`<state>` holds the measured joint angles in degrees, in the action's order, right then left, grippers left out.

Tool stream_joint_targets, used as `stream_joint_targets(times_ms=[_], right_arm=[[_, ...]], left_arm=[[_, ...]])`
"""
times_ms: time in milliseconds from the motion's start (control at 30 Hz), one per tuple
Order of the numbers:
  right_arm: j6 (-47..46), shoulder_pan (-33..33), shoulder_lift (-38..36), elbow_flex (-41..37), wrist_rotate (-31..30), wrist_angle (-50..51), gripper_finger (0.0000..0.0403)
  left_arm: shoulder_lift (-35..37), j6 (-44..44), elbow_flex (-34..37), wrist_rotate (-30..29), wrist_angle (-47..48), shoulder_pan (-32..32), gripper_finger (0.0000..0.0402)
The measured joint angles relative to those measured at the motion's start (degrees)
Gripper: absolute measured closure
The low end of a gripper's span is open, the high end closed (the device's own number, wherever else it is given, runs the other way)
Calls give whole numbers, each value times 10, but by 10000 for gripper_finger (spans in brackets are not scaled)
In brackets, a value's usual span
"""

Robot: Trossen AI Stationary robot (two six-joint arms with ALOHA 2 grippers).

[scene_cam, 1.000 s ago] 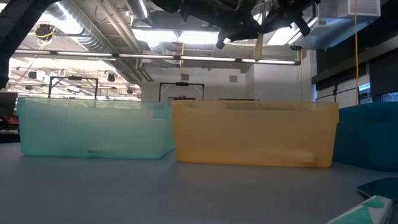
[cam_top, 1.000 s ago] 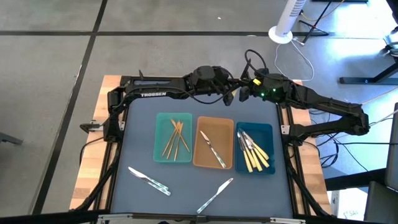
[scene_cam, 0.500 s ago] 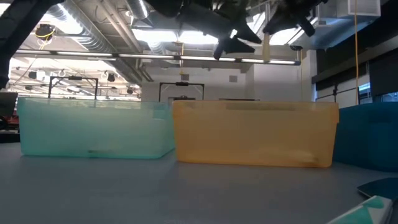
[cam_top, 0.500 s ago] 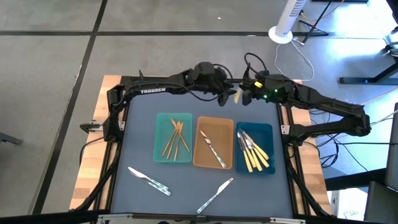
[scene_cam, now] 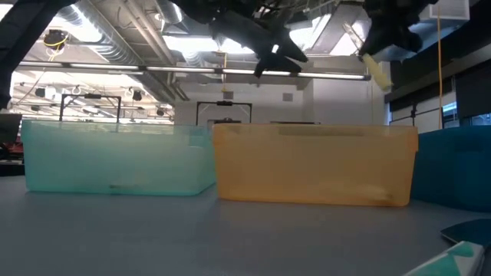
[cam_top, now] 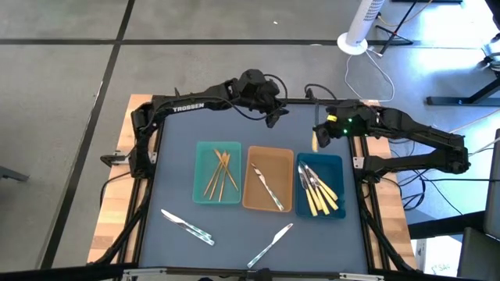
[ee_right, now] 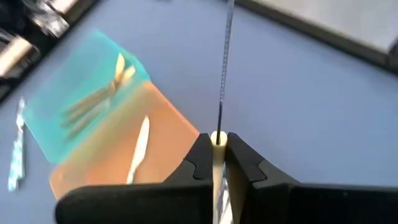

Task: Sort silverware by color (type)
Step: Put the yellow knife into the blue bin

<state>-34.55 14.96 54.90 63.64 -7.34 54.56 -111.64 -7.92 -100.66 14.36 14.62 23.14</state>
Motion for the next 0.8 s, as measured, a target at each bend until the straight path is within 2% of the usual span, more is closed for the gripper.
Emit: stream_joint_targets(times_ms=[167,367,567,800], right_arm=[[-18,0,5,0,27,51,398],[-42,-23,5,0,53,58,398],[-116,-110,7,-4,25,67,398],[-241,-210,10,-76,9,67,398]], left_arm=[[28,38,0,-16,78,18,250],[65,104,0,-42,155,38,250],[106,160,0,-63,242,64,250],[160,216,0,-59,324,91,250]])
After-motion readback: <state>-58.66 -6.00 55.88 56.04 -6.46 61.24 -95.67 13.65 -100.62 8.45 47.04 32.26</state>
